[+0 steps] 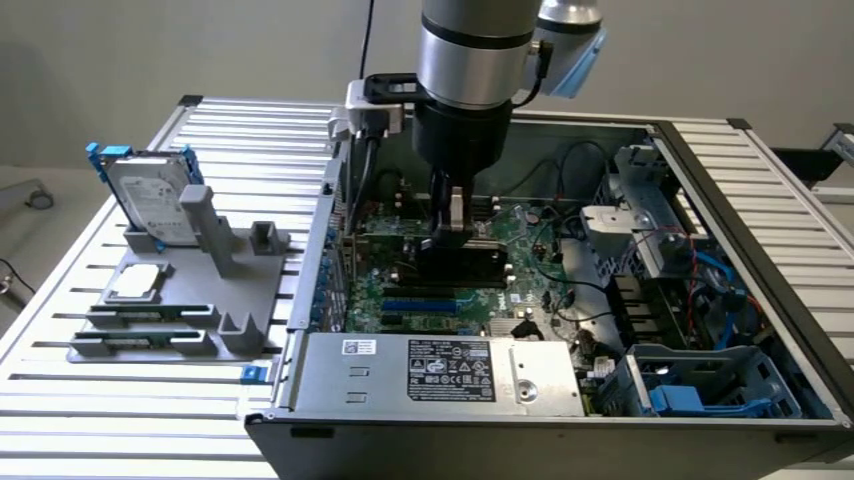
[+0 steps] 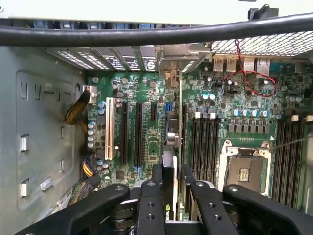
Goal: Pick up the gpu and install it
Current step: 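Insert the gpu into the slot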
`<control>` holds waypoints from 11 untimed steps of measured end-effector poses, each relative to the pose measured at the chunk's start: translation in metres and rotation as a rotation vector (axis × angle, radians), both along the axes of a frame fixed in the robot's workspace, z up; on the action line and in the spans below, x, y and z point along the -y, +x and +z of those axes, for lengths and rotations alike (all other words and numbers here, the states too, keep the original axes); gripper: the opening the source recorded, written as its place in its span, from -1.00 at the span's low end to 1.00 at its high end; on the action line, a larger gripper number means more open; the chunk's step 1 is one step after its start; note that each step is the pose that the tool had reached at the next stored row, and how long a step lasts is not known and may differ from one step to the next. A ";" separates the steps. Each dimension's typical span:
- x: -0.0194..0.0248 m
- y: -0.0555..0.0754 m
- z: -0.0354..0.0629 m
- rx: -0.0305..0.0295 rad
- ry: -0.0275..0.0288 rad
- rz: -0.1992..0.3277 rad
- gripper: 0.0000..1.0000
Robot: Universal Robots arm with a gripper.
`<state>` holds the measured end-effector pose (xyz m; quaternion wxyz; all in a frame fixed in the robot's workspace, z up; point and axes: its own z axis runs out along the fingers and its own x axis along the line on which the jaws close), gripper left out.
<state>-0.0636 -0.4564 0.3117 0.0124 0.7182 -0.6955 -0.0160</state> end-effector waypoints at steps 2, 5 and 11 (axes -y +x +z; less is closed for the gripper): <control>0.0001 -0.001 -0.0009 0.0000 -0.0001 0.000 -0.47; 0.0001 -0.005 -0.0057 0.0005 -0.0001 0.000 -0.47; 0.0006 -0.005 -0.0099 0.0007 0.0000 -0.022 -0.47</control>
